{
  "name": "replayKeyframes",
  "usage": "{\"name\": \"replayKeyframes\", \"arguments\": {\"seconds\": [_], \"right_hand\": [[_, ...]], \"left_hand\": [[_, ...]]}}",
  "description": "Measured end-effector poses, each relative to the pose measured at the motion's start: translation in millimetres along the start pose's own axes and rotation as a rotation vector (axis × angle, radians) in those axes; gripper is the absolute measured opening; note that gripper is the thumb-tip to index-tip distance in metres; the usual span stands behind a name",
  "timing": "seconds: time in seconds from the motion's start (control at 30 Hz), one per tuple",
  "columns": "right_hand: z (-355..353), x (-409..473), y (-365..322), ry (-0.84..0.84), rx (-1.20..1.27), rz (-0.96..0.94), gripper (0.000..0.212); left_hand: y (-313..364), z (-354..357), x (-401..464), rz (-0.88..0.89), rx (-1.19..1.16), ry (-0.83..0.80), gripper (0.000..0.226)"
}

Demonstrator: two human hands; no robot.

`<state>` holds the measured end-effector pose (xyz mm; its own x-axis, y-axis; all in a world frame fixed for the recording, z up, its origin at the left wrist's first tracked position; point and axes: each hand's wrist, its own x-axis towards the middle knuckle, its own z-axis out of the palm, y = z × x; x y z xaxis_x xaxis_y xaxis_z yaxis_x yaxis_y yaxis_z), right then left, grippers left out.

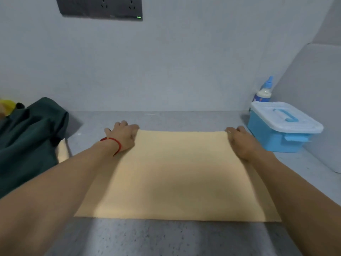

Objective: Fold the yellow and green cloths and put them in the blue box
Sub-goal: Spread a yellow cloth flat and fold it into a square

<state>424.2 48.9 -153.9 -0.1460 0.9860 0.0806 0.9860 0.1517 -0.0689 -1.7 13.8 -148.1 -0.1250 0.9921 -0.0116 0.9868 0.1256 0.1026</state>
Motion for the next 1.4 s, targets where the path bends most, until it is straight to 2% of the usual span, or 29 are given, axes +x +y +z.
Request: {"name": "replayKeyframes", "arguments": {"seconds": [0.07,0.1,0.23,0.33,0.4,0.57,0.67,0.77,0.87,1.03,1.27,1.4], "right_hand": [[-4,2,2,0.056,0.010,-0.017,0.037],[-7,1,3,0.097,0.010,-0.031,0.034],[-24,-18,10,0.271,0.048,-0.105,0.016],[-43,-44,16,0.320,0.066,-0.115,0.010],[-54,-67,19,0.325,0.100,-0.098,0.006],[-62,-133,16,0.276,0.211,-0.091,0.014],[-51,-175,11,0.297,0.239,-0.090,0.008],[-30,-215,5,0.337,0.200,-0.062,0.020],[-8,-242,2,0.329,0.234,-0.013,0.024],[6,-252,0,0.338,0.321,0.051,0.027],[4,-255,0,0.386,0.332,0.056,0.027],[3,-258,-3,0.400,0.349,0.072,0.024]], "left_hand": [[3,-5,4,-0.022,0.020,-0.003,0.058],[3,-7,3,-0.025,0.003,0.021,0.052],[-5,-15,-12,-0.036,-0.141,0.233,0.013],[-9,-31,-39,-0.016,-0.198,0.286,0.016],[-12,-38,-63,0.031,-0.144,0.324,0.018],[-15,-33,-130,0.110,-0.134,0.343,0.026],[-15,-18,-172,0.129,-0.156,0.341,0.032],[-17,0,-215,0.173,-0.220,0.366,0.036],[-16,22,-248,0.195,-0.296,0.442,0.028],[-16,35,-268,0.202,-0.329,0.470,0.026],[-14,27,-279,0.216,-0.359,0.601,0.019],[-15,28,-280,0.201,-0.345,0.594,0.012]]}}
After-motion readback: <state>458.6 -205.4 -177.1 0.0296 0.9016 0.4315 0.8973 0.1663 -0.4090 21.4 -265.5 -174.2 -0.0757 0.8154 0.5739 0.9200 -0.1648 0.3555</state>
